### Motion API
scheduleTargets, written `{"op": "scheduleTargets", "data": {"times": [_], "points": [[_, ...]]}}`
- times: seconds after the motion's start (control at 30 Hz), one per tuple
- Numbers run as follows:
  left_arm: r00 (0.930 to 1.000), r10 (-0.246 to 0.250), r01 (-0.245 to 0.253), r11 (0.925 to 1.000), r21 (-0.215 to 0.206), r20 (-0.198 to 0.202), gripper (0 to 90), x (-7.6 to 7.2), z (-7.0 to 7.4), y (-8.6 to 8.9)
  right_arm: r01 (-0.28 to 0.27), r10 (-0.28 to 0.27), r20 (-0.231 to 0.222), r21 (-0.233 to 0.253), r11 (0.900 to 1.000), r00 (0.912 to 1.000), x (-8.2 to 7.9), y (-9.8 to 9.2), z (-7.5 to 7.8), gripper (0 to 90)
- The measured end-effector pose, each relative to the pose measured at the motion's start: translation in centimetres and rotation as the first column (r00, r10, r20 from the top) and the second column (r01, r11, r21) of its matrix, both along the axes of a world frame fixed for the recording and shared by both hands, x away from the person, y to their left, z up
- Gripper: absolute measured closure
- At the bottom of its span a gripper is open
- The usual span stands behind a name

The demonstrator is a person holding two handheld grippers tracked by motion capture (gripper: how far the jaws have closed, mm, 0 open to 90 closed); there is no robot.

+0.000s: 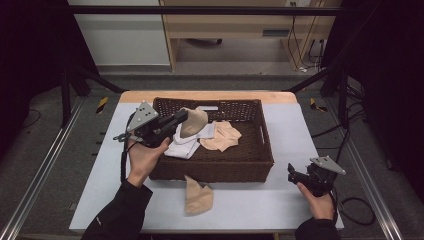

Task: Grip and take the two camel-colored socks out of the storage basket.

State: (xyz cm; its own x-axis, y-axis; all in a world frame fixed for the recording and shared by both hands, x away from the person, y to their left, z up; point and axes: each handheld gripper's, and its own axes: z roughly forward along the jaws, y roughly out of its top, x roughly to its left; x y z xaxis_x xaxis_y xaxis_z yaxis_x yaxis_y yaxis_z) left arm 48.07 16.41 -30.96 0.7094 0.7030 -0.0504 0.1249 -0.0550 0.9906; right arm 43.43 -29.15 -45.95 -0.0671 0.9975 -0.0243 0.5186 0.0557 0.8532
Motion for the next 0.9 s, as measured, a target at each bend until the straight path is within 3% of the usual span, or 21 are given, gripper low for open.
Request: {"op": "scheduleTargets", "data": {"times": [0.27, 0.4, 0.6, 0.9], "points": [[0.9973, -0.054, 0.055, 0.9985, -0.009, 0.049, 88.7, -3.2, 2.1, 0.2, 0.002, -0.002, 0.002, -0.004, 1.0, 1.0, 0.0, 0.0, 0.0, 4.6], [0.9925, -0.095, 0.094, 0.9955, 0.015, 0.078, 88.6, -5.5, 2.9, 0.2, 0.001, -0.001, 0.004, -0.004, 1.0, 1.0, -0.1, 0.0, 0.0, 4.6], [0.9891, -0.127, 0.125, 0.9918, 0.023, 0.075, 88.7, -7.2, 2.5, 0.1, 0.002, -0.002, 0.003, -0.004, 1.0, 1.0, -0.1, -0.1, 0.0, 4.6], [0.9825, -0.183, 0.181, 0.9826, 0.041, 0.036, 88.6, -9.2, 0.2, -0.7, 0.002, -0.002, 0.002, -0.004, 1.0, 1.0, -0.1, -0.1, 0.0, 4.6]]}}
